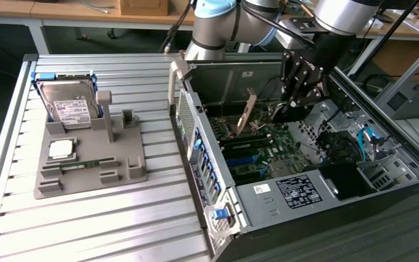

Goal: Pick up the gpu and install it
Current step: 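Insert the gpu into the slot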

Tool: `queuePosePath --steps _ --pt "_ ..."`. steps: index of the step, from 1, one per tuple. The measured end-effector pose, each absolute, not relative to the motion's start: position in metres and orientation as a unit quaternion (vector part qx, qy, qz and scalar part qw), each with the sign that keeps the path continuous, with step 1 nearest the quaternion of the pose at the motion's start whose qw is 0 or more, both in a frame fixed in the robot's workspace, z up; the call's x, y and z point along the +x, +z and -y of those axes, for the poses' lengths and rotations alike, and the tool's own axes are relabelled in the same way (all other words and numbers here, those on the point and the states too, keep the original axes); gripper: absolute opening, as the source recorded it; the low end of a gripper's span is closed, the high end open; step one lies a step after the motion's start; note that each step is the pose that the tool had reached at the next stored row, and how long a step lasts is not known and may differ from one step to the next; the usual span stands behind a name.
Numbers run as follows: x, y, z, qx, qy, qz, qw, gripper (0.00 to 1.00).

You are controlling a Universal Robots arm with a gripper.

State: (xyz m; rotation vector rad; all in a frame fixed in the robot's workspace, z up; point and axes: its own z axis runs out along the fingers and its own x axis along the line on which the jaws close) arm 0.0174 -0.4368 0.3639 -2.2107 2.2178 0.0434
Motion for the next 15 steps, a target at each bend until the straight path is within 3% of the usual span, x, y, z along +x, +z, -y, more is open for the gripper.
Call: queuePosePath --steps 15 --pt "0.008 0.3616 0.4391 -0.706 0.014 -0.708 0.005 0.27"
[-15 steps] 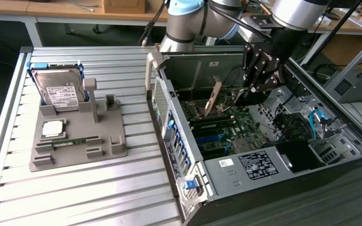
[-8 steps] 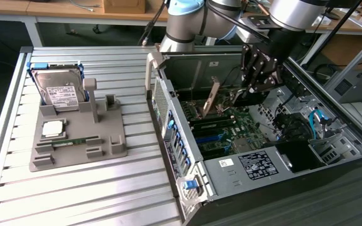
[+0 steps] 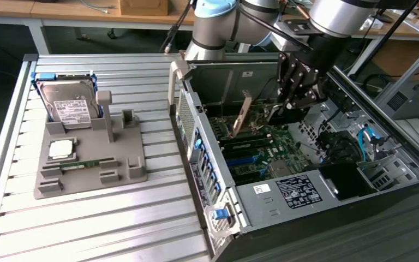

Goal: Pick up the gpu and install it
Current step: 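Insert the gpu into the slot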

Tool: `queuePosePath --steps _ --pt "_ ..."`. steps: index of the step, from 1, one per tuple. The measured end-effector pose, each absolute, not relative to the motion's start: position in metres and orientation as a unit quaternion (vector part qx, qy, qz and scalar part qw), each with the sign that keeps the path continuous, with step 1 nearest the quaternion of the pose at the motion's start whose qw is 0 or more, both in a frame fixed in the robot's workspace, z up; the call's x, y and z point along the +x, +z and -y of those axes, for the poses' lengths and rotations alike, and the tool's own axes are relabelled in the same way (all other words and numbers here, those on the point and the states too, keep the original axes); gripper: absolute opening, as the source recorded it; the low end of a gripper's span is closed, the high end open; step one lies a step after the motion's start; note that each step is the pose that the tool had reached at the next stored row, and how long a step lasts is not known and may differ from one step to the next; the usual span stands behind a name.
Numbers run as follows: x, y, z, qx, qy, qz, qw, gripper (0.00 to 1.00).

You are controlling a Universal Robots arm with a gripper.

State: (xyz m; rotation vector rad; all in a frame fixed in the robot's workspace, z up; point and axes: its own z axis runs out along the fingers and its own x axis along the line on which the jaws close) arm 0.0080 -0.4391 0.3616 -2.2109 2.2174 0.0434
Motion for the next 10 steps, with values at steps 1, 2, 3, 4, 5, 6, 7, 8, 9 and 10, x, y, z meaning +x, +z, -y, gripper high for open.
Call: queuePosePath --steps 1,2,3,4,5,6,7,8,9,10 --pt "0.0078 0.3615 0.4392 -0.706 0.014 -0.708 0.005 0.27" --pt "0.0076 0.3613 0.4394 -0.706 0.014 -0.708 0.005 0.27" --pt "0.0073 0.3611 0.4395 -0.706 0.014 -0.708 0.005 0.27" --pt "0.007 0.361 0.4397 -0.706 0.014 -0.708 0.005 0.27" --pt "0.0067 0.3607 0.4398 -0.706 0.014 -0.708 0.005 0.27" --pt "0.0062 0.3605 0.4399 -0.706 0.014 -0.708 0.005 0.27" --pt "0.0055 0.3603 0.4402 -0.706 0.014 -0.708 0.005 0.27" --pt "0.0049 0.3601 0.4404 -0.706 0.014 -0.708 0.005 0.27" --pt "0.0044 0.3601 0.4406 -0.706 0.014 -0.708 0.005 0.27" --pt "0.0039 0.3599 0.4408 -0.706 0.014 -0.708 0.005 0.27"
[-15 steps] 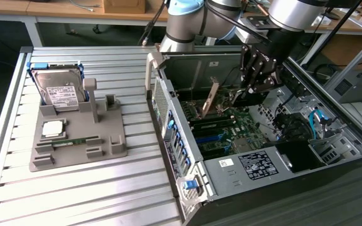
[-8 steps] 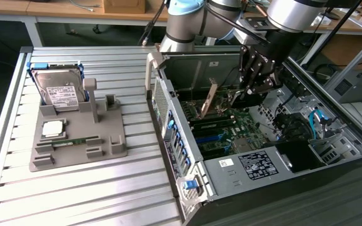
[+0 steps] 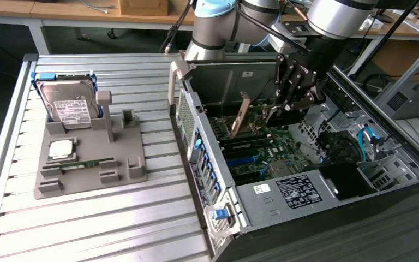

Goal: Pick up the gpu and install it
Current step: 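Insert the gpu into the slot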

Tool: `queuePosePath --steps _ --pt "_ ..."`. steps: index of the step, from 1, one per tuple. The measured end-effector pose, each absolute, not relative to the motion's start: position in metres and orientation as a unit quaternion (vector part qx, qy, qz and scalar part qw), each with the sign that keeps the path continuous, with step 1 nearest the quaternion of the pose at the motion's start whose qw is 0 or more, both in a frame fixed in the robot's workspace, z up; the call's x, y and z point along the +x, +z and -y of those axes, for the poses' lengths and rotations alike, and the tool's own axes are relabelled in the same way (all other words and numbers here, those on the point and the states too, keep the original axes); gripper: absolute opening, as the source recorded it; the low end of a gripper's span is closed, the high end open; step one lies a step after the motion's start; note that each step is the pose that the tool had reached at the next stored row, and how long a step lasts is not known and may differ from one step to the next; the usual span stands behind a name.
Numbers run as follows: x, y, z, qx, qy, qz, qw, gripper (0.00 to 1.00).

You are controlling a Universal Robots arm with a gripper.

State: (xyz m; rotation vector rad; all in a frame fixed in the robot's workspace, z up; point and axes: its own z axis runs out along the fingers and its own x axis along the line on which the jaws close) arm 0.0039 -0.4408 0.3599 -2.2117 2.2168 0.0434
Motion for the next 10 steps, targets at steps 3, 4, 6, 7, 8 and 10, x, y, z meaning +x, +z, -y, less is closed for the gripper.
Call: queuePosePath --steps 3,4,6,7,8,10 --pt "0.002 0.3595 0.4415 -0.706 0.014 -0.708 0.005 0.27" --pt "0.0015 0.3593 0.4417 -0.706 0.014 -0.708 0.005 0.27" --pt "-0.0002 0.3587 0.442 -0.706 0.014 -0.708 0.005 0.27" --pt "-0.0008 0.3585 0.442 -0.706 0.014 -0.708 0.005 0.27" --pt "-0.0014 0.3583 0.4421 -0.706 0.014 -0.708 0.005 0.27" --pt "-0.0029 0.3579 0.4423 -0.706 0.014 -0.708 0.005 0.27"
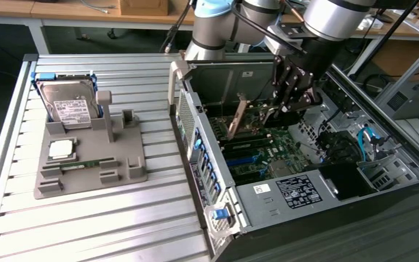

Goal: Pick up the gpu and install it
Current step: 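Insert the gpu into the slot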

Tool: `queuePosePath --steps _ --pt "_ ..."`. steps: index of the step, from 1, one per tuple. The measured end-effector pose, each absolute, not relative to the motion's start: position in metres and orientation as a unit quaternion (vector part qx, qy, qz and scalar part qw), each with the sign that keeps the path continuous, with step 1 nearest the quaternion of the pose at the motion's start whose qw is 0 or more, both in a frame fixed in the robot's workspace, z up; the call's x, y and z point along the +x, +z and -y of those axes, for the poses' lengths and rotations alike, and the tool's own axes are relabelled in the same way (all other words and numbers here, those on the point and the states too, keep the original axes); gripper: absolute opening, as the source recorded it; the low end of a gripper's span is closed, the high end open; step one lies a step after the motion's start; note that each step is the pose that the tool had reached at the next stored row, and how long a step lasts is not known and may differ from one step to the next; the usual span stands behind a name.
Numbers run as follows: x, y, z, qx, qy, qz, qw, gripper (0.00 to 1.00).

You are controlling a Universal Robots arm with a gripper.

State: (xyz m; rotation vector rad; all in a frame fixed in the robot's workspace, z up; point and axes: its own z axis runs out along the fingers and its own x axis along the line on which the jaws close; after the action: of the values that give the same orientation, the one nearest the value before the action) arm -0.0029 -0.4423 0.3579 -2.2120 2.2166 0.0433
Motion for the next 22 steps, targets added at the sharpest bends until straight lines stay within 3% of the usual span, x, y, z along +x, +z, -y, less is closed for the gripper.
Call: queuePosePath --steps 22 --pt "-0.0116 0.3509 0.4426 -0.707 0.014 -0.707 0.005 0.27"
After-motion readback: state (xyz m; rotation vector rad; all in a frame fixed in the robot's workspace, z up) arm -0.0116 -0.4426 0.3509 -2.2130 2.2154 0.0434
